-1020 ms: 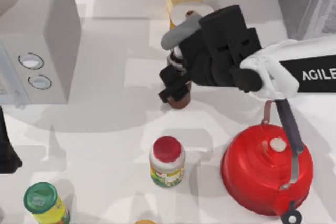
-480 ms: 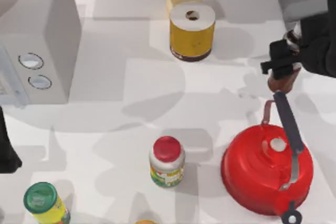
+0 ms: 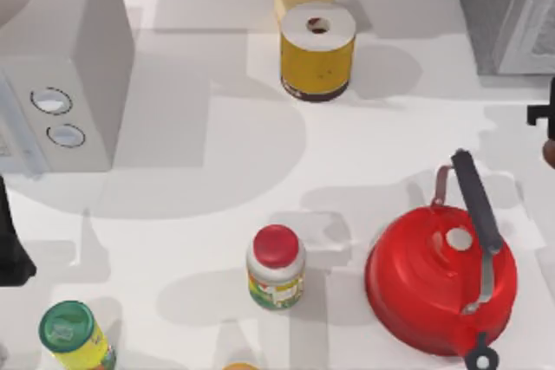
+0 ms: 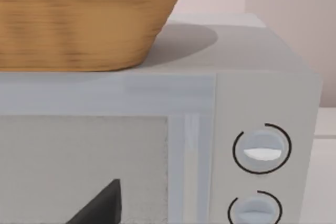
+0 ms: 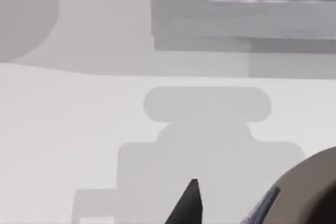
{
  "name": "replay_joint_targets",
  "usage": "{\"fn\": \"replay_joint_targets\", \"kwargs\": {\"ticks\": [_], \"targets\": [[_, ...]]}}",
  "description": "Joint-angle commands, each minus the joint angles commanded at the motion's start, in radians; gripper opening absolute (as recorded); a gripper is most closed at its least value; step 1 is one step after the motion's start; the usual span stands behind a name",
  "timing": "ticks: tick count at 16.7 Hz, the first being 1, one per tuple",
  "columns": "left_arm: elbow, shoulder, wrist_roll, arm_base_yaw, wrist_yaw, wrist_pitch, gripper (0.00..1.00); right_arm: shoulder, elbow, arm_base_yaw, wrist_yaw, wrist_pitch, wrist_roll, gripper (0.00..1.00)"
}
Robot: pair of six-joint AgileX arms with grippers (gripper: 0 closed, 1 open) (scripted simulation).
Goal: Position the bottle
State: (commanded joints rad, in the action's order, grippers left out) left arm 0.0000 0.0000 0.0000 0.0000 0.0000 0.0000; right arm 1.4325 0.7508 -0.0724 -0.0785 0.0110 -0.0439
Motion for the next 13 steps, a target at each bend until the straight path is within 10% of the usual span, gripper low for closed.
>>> {"fn": "replay_joint_targets", "kwargs": {"ticks": [13], "targets": [[0.0, 0.0, 0.0, 0.0, 0.0, 0.0, 1.0, 0.25, -0.01, 0.009, 0.005, -0.261, 0.003, 0.0]]}}
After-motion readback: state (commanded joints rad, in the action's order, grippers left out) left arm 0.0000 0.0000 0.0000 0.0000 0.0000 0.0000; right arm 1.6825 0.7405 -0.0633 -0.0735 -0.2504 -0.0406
